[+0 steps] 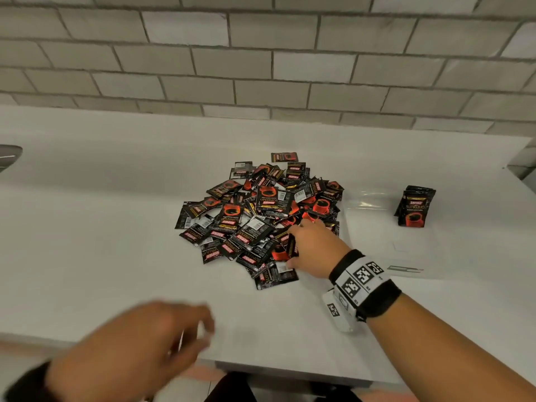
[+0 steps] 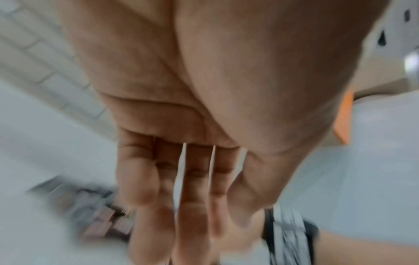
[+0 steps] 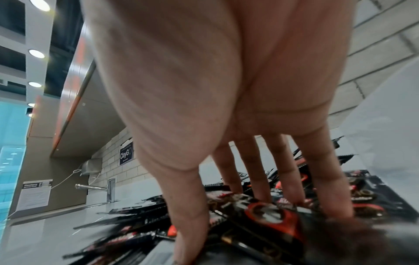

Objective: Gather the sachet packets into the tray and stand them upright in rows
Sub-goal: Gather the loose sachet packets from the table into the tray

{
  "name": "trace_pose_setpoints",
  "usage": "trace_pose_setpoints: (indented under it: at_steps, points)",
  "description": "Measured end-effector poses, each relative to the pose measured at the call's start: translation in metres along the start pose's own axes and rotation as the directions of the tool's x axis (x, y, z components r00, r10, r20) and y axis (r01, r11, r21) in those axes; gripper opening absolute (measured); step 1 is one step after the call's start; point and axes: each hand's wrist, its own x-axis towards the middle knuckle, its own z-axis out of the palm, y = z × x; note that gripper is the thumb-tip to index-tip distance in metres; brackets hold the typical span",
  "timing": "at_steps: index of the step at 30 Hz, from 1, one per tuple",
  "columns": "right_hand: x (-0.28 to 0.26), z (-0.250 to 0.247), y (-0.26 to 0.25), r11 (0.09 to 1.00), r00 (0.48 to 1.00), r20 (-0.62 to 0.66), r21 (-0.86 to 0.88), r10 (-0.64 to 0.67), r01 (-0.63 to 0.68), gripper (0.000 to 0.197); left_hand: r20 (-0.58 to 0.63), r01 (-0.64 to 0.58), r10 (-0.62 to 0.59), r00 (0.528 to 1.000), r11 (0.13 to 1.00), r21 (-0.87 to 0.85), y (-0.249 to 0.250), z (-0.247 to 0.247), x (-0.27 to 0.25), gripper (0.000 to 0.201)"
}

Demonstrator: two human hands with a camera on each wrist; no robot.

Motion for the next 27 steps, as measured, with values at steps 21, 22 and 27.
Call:
trace_pose_setpoints:
  at_steps: [21, 22, 27]
  points:
    - [-0.068, -0.080, 0.036, 0.831, 0.793, -0.608, 0.457, 0.032, 0.317, 0.046, -0.085, 0.109, -0.093, 0.992, 0.971, 0.212, 0.011, 0.002, 0.211, 0.078]
    - [-0.072, -0.088, 0.047, 0.804, 0.744, -0.658, 0.500, 0.112, 0.321, 0.047, -0.089, 0.100, -0.083, 0.993, 0.974, 0.203, 0.012, 0.001, 0.210, 0.074]
    - [-0.064, -0.081, 0.102, 0.726, 0.644, -0.629, 0.668, 0.435, 0.162, 0.053, -0.152, 0.057, -0.037, 0.988, 0.991, 0.124, 0.014, -0.002, 0.207, 0.062]
